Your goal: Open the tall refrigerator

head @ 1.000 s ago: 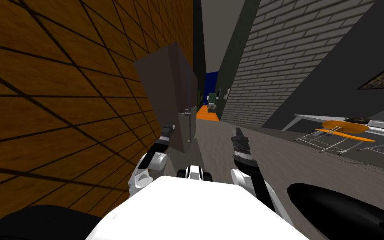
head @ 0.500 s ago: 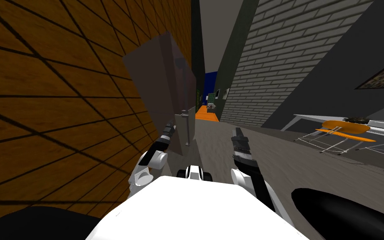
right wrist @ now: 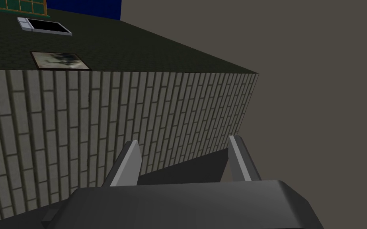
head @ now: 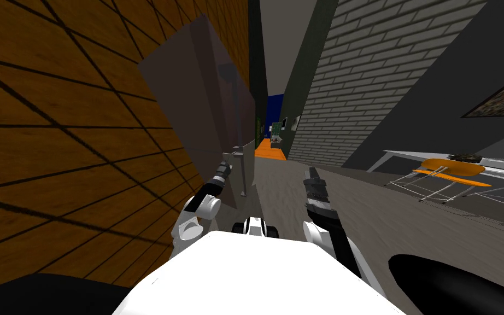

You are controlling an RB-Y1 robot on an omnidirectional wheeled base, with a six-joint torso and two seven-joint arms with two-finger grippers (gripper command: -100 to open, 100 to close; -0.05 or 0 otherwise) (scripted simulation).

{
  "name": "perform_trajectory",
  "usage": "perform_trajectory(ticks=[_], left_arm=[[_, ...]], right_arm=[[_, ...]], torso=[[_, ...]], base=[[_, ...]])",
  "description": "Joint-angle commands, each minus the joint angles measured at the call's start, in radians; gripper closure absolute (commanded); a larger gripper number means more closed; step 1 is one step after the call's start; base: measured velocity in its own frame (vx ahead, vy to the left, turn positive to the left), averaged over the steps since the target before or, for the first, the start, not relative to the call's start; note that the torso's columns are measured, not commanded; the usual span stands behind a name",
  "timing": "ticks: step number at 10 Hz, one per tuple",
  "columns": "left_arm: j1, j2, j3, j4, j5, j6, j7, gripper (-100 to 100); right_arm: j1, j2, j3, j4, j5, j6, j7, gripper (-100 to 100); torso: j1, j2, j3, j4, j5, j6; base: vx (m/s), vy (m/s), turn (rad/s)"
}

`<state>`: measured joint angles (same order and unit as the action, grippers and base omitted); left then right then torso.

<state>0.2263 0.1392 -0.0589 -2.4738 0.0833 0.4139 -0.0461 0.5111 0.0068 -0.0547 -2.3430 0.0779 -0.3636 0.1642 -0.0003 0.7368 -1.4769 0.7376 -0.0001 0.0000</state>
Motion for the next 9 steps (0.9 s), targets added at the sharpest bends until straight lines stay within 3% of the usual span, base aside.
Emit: perform_trajectory(ticks=[1, 6, 7, 9], left_arm=[[-0.022, -0.023, 0.0, -0.008, 0.003, 0.077, -0.002, -100], [-0.053, -0.105, -0.001, -0.016, 0.007, 0.179, -0.005, -100], [-0.049, -0.093, -0.001, -0.016, 0.008, 0.167, -0.005, -100], [-0.045, -0.097, 0.002, -0.061, 0.008, 0.208, -0.004, -100]], right_arm=[[0.0, 0.0, 0.0, 0.0, 0.0, 0.0, 0.0, 0], [0.0, 0.0, 0.0, 0.0, 0.0, 0.0, 0.0, 0], [0.0, 0.0, 0.0, 0.0, 0.0, 0.0, 0.0, 0], [0.0, 0.0, 0.0, 0.0, 0.0, 0.0, 0.0, 0]], torso=[[0.001, 0.002, 0.001, 0.001, 0.0, 0.0], [0.001, 0.0, 0.0, 0.0, 0.0, 0.0], [0.0, 0.004, 0.003, 0.001, 0.0, 0.0], [0.001, 0.0, 0.001, 0.0, 0.0, 0.0]], base=[[0.126, -0.03, -0.024], [0.115, -0.025, -0.024], [0.037, -0.011, 0.006], [0.109, -0.007, -0.008]])
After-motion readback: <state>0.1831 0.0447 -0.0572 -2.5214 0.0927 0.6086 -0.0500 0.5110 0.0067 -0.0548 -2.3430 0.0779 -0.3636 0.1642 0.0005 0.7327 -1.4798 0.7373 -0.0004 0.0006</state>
